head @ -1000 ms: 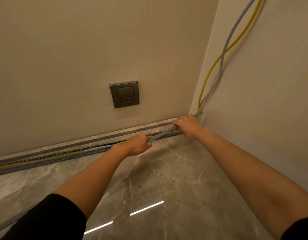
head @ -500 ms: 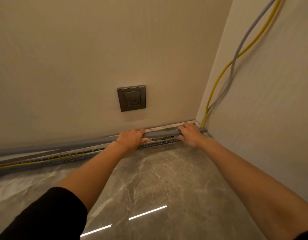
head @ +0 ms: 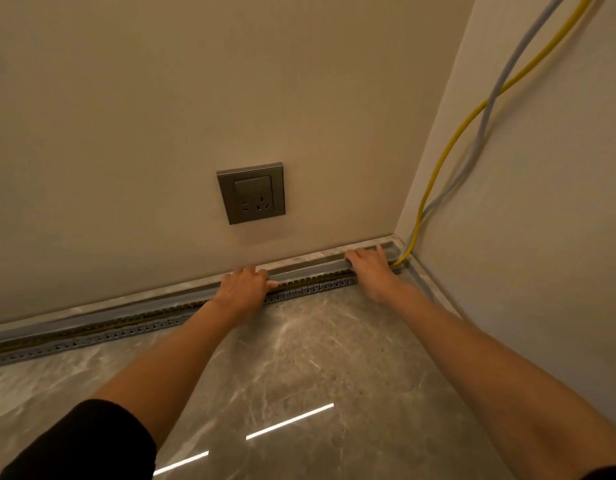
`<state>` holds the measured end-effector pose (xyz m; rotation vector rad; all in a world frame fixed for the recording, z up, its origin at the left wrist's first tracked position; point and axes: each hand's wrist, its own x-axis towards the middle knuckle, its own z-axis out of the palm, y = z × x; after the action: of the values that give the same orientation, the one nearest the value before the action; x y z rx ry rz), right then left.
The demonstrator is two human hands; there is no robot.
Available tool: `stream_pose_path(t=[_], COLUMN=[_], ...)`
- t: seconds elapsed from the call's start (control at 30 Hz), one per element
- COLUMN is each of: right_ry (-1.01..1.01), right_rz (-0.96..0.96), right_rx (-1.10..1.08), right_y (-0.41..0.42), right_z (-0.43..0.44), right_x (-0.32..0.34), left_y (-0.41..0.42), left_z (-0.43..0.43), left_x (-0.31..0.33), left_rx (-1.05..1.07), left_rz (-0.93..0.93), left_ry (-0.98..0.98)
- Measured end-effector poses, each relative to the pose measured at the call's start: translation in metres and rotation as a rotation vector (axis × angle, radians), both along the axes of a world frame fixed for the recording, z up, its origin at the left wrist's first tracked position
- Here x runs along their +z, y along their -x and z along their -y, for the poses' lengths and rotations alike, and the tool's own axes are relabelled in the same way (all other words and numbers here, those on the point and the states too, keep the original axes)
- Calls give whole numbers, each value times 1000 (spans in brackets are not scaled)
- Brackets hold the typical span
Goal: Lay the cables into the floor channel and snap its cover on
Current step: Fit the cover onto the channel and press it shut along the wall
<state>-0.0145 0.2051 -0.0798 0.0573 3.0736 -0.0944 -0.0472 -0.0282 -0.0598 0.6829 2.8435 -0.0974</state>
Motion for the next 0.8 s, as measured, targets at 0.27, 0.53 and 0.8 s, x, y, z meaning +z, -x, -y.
stream_pose_path(t=[0.27,0.53,0.8], right_ry=[74,26,-168], right_rz=[-107,13,184], right_rx=[10,18,145], right_y=[5,0,-5], right_z=[-34,-64,-80], right_x=[-7,3,21], left_y=[6,7,10], left_z=[-19,-30,-19], left_x=[-11,-14,-16], left_rx=[-17,-37,-69], left_rz=[-34,-72,-43], left_ry=[-60,-64,-89])
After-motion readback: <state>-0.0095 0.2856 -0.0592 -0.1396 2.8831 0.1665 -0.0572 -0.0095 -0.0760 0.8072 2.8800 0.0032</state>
